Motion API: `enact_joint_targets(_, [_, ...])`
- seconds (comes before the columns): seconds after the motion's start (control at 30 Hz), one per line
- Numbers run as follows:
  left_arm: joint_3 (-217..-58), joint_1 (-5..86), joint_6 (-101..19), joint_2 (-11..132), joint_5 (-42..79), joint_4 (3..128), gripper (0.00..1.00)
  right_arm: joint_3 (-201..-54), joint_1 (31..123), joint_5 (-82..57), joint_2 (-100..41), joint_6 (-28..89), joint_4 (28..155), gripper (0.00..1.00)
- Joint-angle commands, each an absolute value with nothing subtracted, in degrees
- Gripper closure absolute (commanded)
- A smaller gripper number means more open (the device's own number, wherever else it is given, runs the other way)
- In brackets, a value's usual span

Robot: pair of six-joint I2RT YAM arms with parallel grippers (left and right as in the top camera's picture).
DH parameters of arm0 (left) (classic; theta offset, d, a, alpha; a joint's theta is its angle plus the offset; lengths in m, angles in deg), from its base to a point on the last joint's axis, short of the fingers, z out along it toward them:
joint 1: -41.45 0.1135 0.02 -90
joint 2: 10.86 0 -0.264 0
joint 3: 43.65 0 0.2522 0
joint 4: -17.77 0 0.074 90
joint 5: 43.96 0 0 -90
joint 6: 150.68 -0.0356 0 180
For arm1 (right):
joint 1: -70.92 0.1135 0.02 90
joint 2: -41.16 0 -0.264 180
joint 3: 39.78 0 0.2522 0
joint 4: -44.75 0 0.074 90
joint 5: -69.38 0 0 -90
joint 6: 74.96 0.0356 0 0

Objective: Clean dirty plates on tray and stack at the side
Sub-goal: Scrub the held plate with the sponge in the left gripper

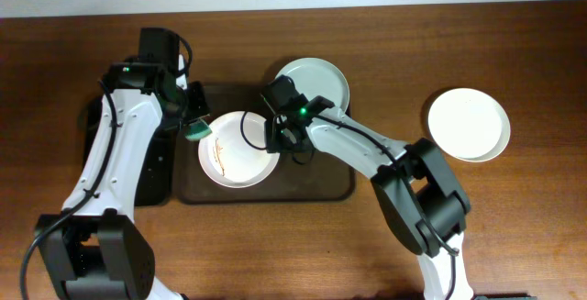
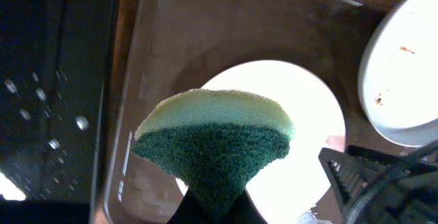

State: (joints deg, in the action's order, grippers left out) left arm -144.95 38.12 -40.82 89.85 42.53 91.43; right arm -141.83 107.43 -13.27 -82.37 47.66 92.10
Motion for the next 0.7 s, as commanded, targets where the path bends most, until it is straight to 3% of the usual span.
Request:
enact_joint_targets(0.0, [-142.18, 37.59, -35.83, 89.52, 40.41, 90.75, 0.99, -142.59, 107.27, -12.70, -83.02, 46.74, 90.70, 0.72])
enact_joint_targets(0.03, [-140.52, 36.67, -35.88, 89.52, 40.45, 89.35, 0.99, -142.57, 107.27, -12.72, -83.04, 46.76, 90.68, 0.85])
enact_joint_targets(0.13, [-136.08, 35.43, -36.14, 89.52, 40.65, 85.03, 0.99, -142.57, 107.27, -12.72, -83.04, 46.76, 90.61, 0.96])
enact_joint_targets(0.4, [-126.75, 35.12, -48.56, 89.52, 40.19, 75.21, 0.99, -142.57, 105.31, -0.16, -83.04, 43.64, 90.90, 0.96])
enact_joint_targets(0.5, [-126.75, 35.12, -58.19, 89.52, 35.64, 73.57, 1.00, -142.22, 104.63, 1.11, -83.04, 42.68, 91.18, 0.96])
enact_joint_targets(0.67, [-126.75, 35.10, -56.95, 92.58, 36.80, 74.08, 1.00, -142.22, 104.61, 0.37, -83.04, 42.70, 91.07, 0.96])
